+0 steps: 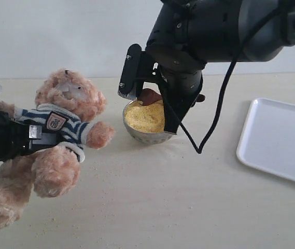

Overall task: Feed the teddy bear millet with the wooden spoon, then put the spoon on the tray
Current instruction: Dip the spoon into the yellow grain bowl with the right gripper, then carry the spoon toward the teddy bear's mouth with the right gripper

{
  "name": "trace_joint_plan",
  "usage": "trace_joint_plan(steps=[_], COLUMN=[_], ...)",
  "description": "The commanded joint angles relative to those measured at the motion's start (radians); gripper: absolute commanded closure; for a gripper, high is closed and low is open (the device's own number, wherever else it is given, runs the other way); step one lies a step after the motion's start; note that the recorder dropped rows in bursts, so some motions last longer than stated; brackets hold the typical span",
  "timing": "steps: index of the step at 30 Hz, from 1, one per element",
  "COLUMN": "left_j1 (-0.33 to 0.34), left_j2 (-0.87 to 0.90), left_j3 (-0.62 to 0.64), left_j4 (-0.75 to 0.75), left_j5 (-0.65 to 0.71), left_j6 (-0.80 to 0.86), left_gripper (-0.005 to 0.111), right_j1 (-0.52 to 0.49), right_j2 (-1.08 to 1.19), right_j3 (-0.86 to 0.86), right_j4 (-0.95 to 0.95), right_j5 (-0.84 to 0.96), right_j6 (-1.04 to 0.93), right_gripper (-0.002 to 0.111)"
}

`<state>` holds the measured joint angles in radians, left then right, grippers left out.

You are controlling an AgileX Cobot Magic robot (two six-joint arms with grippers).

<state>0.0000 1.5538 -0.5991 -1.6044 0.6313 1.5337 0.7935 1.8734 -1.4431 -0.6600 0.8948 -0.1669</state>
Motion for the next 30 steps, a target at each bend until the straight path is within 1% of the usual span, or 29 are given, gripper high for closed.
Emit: trace_joint_plan(steps=[1, 5, 8, 14, 21, 25, 30], left_j1=[0.002, 0.002, 0.002, 0.002, 0.002, 0.002, 0.002], left_j2=[-0.007, -0.007, -0.007, -0.007, -0.007, -0.007, -0.007], left_j3=[0.0, 0.0, 0.0, 0.0, 0.0, 0.0, 0.0], left_j4=[0.004, 0.004, 0.004, -0.006, -0.027, -0.044, -0.044], left_j5=[0.008, 0.008, 0.008, 0.008, 0.014, 0.015, 0.015], left_j6=[0.008, 0.008, 0.008, 0.011, 0.011, 0.011, 0.011], left_gripper=[0.102, 0.102, 0.102, 0.102, 0.102, 0.102, 0.102], right_j1=[-0.049, -0.118, -0.138, -0.133, -0.133, -0.133, -0.086], right_j2=[-0.012, -0.014, -0.027, -0.086, -0.153, -0.177, -0.175], right_j3=[-0.005, -0.005, -0.005, -0.005, -0.005, -0.007, -0.045], right_j4=[0.139, 0.227, 0.252, 0.364, 0.42, 0.521, 0.559], right_j5=[-0.038, -0.043, -0.034, -0.048, -0.061, -0.071, -0.121], right_j6=[-0.015, -0.026, -0.032, -0.082, -0.091, -0.173, -0.188], right_gripper=[0.108, 0.108, 0.108, 0.108, 0.108, 0.108, 0.108])
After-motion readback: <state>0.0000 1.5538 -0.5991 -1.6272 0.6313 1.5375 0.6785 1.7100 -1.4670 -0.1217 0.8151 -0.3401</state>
